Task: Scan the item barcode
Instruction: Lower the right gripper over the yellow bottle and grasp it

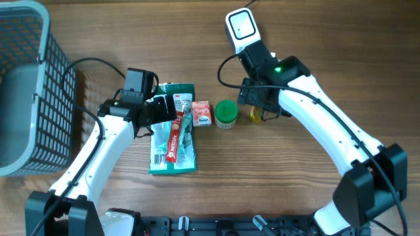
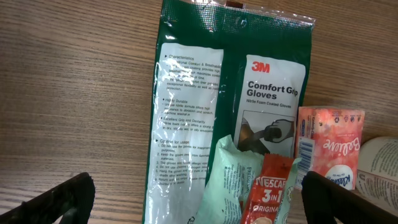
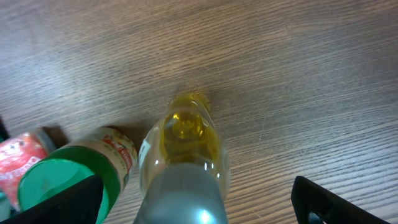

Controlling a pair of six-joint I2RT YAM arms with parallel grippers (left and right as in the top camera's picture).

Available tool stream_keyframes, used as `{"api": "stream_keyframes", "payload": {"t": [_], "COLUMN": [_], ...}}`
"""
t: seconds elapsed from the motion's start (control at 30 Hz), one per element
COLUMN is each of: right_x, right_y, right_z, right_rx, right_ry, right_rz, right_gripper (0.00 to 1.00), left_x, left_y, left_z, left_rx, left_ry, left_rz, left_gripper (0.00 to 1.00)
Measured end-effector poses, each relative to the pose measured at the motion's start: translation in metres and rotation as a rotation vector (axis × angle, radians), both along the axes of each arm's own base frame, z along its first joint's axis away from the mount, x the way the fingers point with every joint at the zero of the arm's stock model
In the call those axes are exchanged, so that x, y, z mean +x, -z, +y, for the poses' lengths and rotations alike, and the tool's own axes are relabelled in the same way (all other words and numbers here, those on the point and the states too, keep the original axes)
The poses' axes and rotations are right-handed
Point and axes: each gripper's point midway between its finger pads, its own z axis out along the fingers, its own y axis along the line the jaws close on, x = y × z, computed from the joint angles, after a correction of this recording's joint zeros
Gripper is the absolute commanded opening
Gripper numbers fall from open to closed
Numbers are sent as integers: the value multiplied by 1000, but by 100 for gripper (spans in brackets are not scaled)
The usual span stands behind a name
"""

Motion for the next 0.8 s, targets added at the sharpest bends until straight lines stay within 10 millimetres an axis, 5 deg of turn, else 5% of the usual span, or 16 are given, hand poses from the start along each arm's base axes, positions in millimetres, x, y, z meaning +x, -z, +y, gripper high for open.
{"api": "stream_keyframes", "payload": {"t": [0.8], "right_x": [5], "right_y": [4], "right_z": [3], "right_rx": [3], "right_ry": [-4], "right_rz": [-6], "right_gripper": [100], "left_x": [0], "left_y": [0], "left_z": [0], "left_rx": [0], "left_ry": [0], "left_rz": [0], "left_gripper": [100]}}
